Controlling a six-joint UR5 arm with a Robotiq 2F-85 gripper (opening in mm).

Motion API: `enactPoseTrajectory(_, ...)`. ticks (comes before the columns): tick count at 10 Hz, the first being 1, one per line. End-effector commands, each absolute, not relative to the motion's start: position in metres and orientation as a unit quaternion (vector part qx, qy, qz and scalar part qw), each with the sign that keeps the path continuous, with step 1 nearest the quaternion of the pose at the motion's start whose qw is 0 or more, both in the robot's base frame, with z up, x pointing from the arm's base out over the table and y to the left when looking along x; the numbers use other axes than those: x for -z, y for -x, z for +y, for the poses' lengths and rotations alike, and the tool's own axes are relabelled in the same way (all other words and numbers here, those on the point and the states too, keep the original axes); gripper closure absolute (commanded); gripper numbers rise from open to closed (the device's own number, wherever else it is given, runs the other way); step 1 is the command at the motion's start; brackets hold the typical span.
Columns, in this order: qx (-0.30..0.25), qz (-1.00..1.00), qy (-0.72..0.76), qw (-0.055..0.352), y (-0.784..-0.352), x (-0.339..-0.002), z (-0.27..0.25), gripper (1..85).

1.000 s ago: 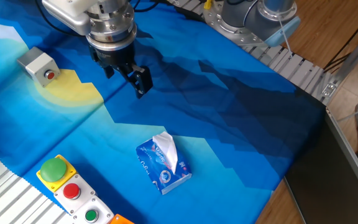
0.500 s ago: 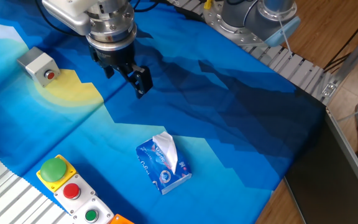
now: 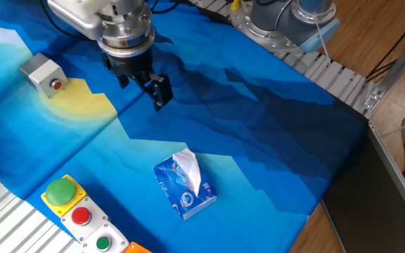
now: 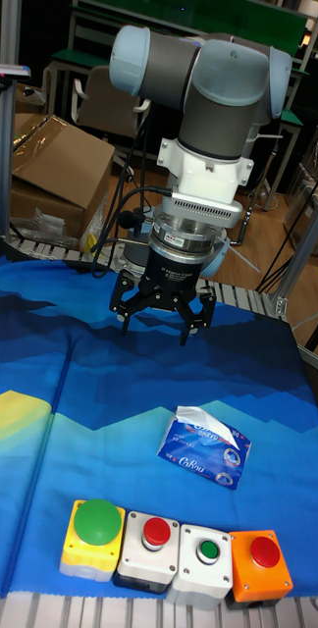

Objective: Press the button horizontally

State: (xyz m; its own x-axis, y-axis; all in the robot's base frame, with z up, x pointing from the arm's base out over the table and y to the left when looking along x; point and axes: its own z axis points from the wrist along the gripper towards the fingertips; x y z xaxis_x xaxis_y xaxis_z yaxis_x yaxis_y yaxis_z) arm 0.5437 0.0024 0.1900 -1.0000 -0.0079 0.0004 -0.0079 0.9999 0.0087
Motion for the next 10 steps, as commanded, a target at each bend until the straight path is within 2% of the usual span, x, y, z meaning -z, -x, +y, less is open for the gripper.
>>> enactPoseTrajectory(1, 0.040, -0.995, 0.069, -0.056, -0.5741, -0.1925, 0.0212, 84.7)
enactPoseTrajectory(10, 0.035, -0.995, 0.070, -0.056, -0.5750, -0.1931, 0.0213, 84.7)
